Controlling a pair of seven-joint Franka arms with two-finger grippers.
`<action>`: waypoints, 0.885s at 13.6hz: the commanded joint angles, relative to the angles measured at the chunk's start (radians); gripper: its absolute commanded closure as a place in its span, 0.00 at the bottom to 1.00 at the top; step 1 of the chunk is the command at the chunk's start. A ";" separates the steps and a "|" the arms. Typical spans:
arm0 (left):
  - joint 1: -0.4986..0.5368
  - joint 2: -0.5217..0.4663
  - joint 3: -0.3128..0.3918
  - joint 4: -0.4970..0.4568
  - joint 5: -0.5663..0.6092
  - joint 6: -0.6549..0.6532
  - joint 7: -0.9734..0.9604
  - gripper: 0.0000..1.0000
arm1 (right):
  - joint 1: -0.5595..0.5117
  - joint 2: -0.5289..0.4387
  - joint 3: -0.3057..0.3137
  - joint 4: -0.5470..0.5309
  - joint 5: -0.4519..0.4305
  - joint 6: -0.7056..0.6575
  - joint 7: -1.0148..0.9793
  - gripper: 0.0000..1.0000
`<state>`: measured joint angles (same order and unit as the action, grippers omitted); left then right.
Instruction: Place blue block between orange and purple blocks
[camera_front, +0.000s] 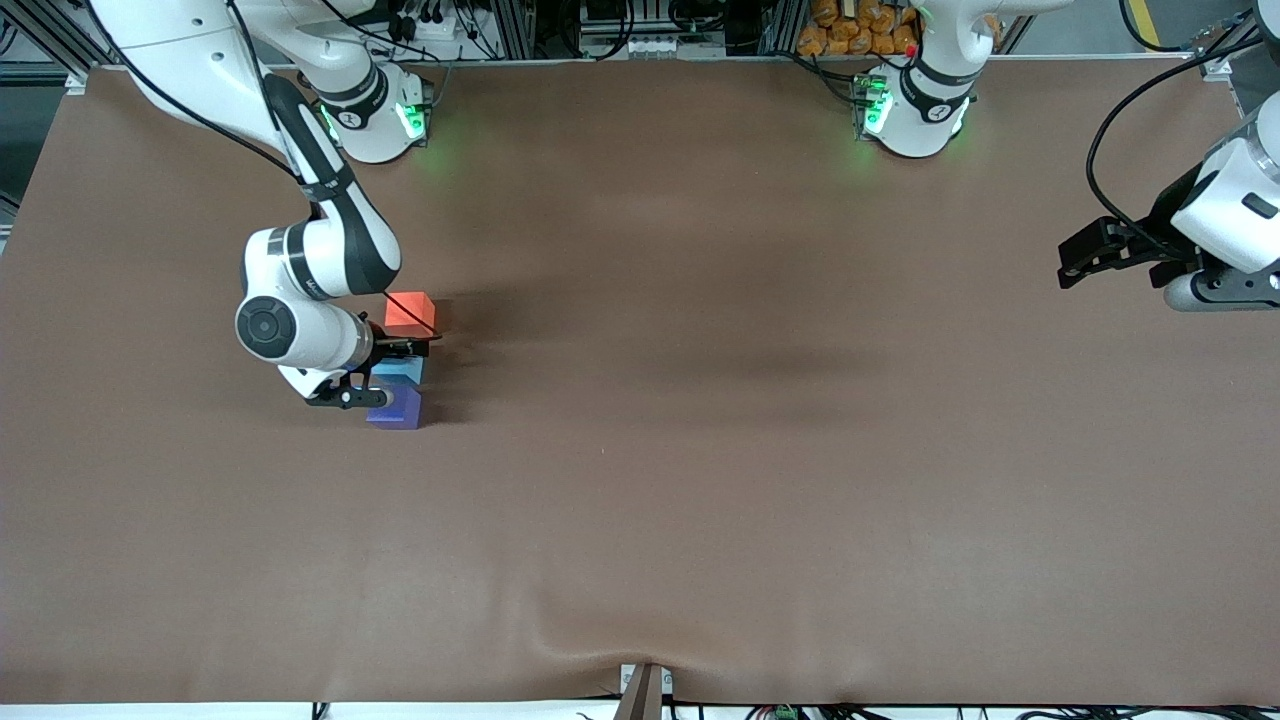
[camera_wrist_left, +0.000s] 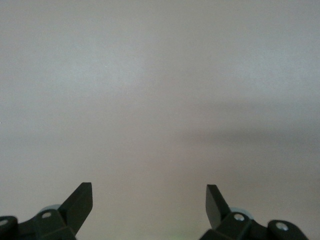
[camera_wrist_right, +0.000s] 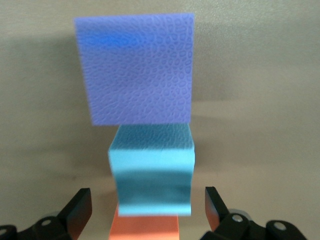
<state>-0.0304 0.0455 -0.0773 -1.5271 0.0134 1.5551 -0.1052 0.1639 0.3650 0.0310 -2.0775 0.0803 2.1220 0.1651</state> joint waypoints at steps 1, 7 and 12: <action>0.004 -0.007 -0.001 -0.008 -0.016 0.013 0.016 0.00 | -0.001 -0.021 0.004 0.201 0.006 -0.259 0.004 0.00; 0.016 -0.024 0.001 -0.010 -0.016 -0.007 0.021 0.00 | -0.069 0.000 0.003 0.728 -0.008 -0.670 -0.015 0.00; 0.044 -0.036 -0.010 -0.010 -0.018 -0.012 0.018 0.00 | -0.167 -0.038 0.018 0.847 -0.007 -0.760 -0.013 0.00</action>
<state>0.0008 0.0417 -0.0771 -1.5268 0.0133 1.5543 -0.1036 0.0208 0.3248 0.0247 -1.2635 0.0779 1.3936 0.1505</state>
